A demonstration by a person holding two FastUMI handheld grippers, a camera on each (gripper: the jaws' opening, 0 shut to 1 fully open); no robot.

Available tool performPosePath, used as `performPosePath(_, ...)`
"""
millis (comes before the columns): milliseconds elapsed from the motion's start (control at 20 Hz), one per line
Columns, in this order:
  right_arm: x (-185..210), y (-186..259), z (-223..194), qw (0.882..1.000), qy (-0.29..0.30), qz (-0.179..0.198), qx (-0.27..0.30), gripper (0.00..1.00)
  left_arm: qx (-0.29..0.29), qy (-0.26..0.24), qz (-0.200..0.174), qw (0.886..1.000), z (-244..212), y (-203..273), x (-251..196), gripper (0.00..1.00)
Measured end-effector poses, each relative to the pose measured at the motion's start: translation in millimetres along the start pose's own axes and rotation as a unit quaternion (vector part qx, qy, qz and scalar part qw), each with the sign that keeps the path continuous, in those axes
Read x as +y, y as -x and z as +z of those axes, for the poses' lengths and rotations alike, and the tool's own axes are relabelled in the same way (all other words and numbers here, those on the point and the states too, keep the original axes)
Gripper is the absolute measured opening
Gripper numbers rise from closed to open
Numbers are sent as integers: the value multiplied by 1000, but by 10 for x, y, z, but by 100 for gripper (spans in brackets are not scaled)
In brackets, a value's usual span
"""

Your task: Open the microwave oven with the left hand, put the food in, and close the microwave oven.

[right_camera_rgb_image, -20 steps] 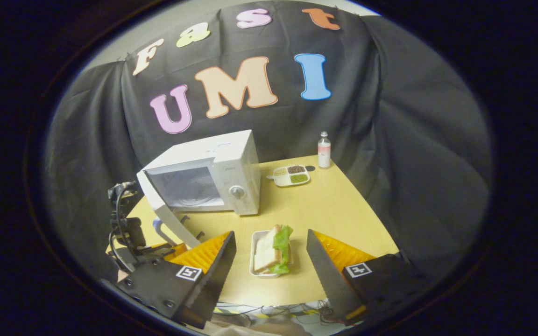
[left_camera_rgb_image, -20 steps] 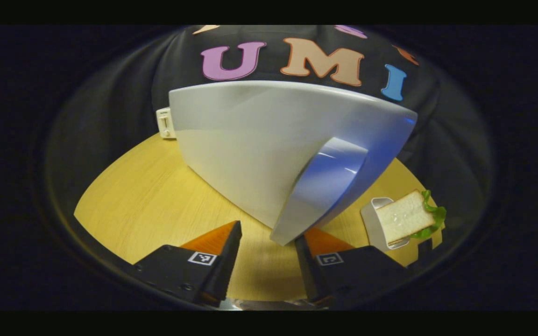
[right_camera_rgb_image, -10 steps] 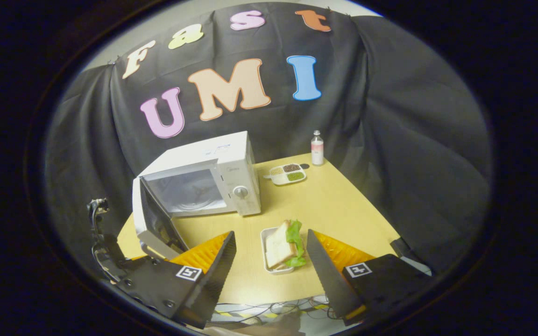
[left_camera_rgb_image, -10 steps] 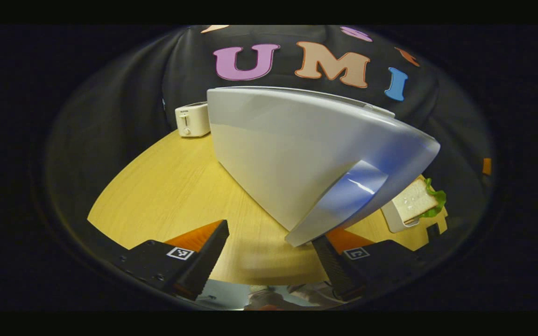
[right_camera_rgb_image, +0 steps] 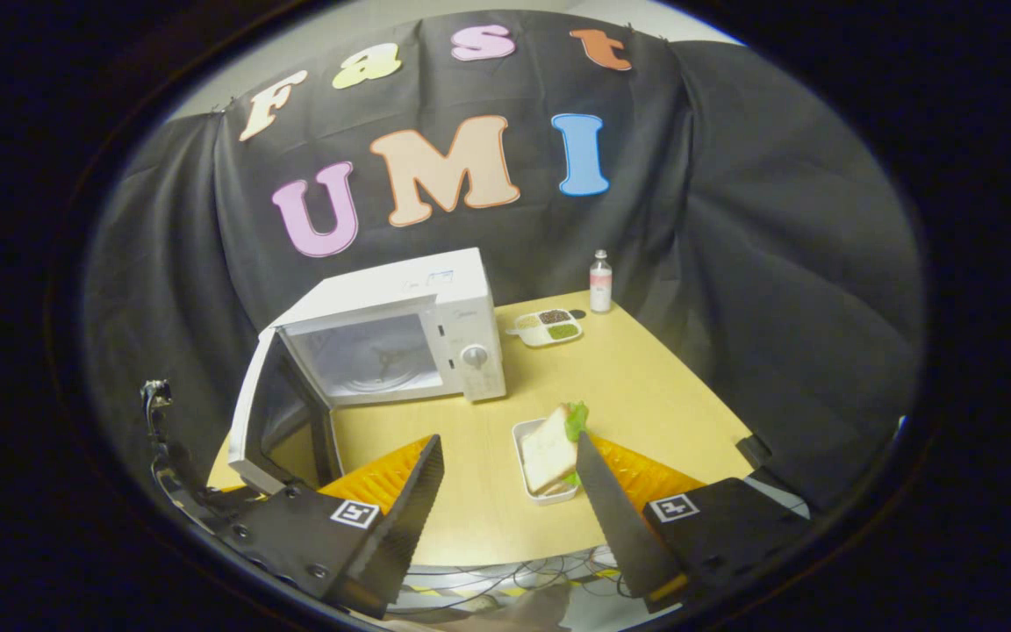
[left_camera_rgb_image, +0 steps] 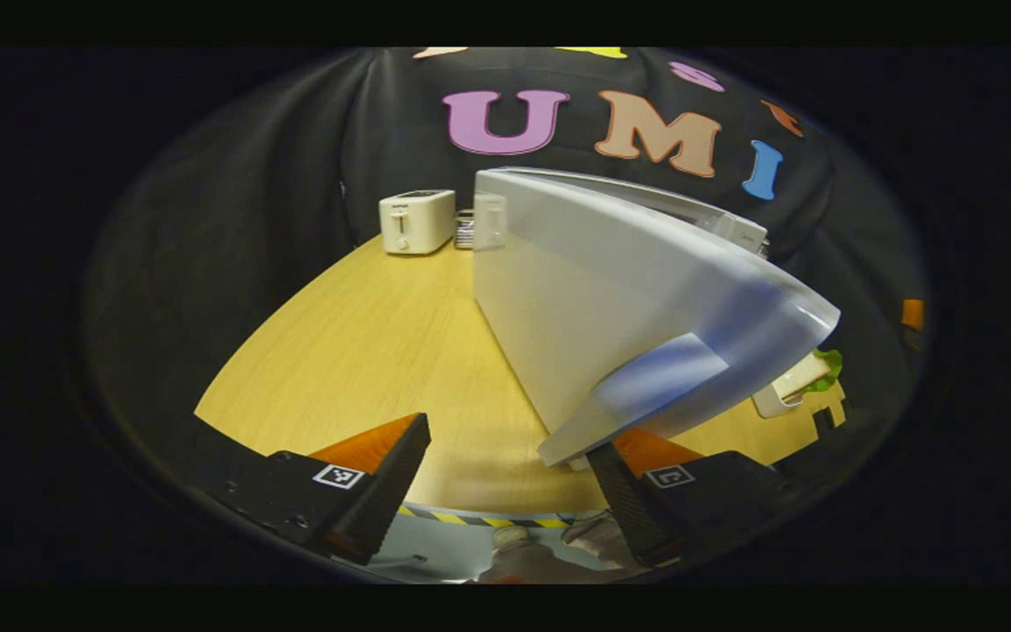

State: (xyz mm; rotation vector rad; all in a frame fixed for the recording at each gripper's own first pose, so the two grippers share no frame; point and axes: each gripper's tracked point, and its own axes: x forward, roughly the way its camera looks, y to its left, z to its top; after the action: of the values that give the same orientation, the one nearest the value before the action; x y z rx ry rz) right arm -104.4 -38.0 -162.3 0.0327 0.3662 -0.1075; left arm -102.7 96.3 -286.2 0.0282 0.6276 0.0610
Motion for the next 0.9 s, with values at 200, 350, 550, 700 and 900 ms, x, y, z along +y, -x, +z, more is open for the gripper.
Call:
performPosePath(200,139,83,-55,1000,6,-4,-5,95,-3,19,8,1000,-20,141,377,100)
performPosePath(350,236,140,-88,1000,9,-5,-9,95,-2,37,11,999,-59,209,609,100)
performPosePath(550,342,203,-180,1000,9,-6,-6,88,-7,57,25,998,-59,333,874,100)
performPosePath(700,383,252,-247,1000,7,-8,-2,88,-18,52,48,997,-27,403,1156,100)
performPosePath(900,385,280,-296,1000,2,-10,1,88,-31,58,93,993,39,467,1604,100)
